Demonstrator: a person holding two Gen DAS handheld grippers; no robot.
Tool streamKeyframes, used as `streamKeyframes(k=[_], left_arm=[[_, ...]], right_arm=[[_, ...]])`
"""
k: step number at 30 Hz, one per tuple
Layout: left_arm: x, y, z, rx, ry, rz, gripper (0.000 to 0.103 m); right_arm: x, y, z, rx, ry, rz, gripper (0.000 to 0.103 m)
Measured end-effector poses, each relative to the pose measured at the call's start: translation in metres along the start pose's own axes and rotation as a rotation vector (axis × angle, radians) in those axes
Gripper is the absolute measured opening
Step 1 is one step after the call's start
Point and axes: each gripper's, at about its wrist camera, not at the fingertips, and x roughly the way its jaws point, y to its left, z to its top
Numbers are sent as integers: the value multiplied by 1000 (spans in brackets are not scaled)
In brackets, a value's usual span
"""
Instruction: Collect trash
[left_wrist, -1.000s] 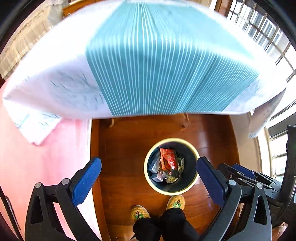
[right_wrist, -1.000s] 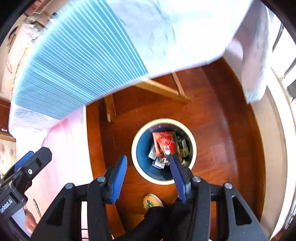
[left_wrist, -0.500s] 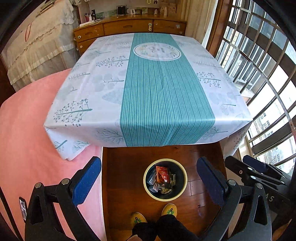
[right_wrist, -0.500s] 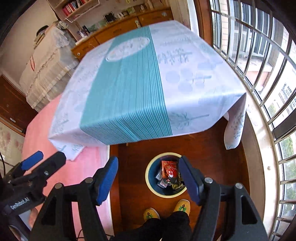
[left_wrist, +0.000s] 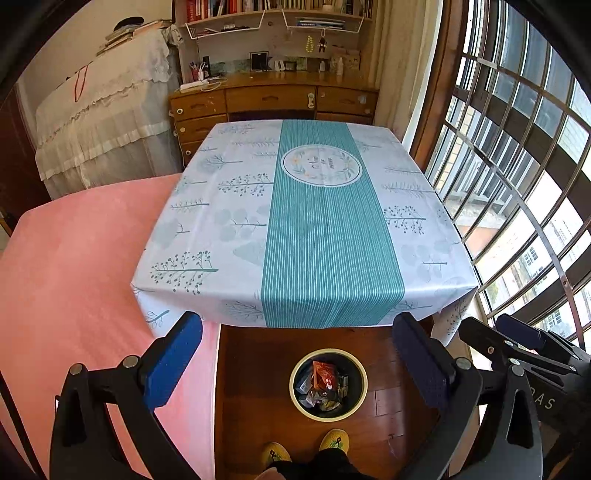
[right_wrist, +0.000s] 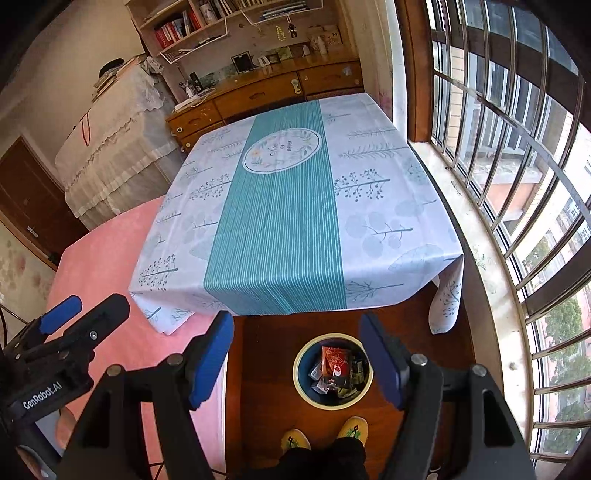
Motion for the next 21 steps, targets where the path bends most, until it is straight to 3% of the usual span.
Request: streamKeyframes(k=[21], left_arm=[[-12,-6,8,-25,-23,52,102]], right_arm=[[-19,14,17,-63,-75,-8,71]])
